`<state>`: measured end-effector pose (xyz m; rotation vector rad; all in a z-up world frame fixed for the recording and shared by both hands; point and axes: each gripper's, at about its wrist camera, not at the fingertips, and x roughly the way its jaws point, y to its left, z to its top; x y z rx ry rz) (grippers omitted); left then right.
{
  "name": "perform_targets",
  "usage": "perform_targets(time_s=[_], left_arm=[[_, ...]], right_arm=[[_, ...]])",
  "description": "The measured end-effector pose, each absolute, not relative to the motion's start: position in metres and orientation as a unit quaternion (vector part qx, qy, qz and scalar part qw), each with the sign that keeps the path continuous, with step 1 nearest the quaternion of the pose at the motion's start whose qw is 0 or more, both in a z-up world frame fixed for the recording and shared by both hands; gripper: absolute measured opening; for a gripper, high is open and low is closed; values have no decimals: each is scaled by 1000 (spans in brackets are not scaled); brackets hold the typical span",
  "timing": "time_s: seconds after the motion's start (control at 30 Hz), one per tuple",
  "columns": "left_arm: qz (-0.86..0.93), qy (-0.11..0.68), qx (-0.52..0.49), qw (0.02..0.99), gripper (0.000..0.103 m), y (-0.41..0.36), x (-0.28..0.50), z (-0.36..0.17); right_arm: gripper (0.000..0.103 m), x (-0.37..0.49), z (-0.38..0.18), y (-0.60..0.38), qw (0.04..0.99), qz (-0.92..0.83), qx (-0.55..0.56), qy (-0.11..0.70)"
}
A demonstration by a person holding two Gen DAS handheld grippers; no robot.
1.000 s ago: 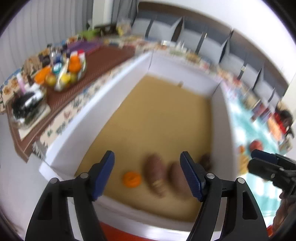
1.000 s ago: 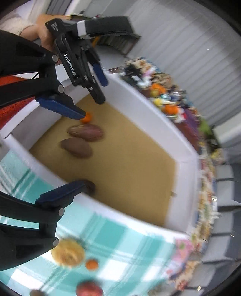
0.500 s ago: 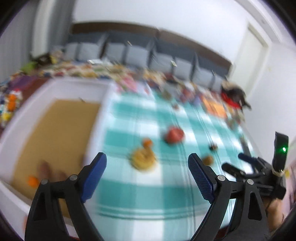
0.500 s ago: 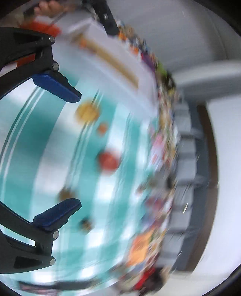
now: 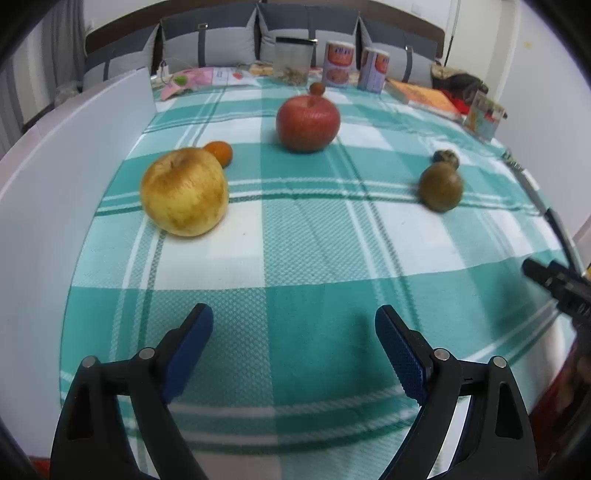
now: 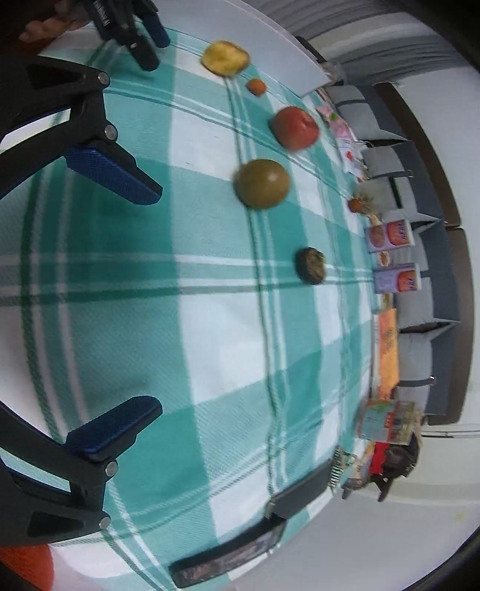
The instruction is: Organize fruits
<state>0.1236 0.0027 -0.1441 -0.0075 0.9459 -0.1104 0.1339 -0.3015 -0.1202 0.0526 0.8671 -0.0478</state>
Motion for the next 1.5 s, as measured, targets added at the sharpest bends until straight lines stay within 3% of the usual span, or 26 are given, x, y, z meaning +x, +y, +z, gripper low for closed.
perform_targets(time_s=[0.37, 1.5], left_arm=[[-44, 440, 23, 897, 99, -1, 127, -160], [-41, 432, 26, 900, 99, -1, 122, -161]], right_arm=[[103, 141, -144, -303, 897, -52, 14, 438], [103, 138, -146, -300, 902, -60, 6, 429]])
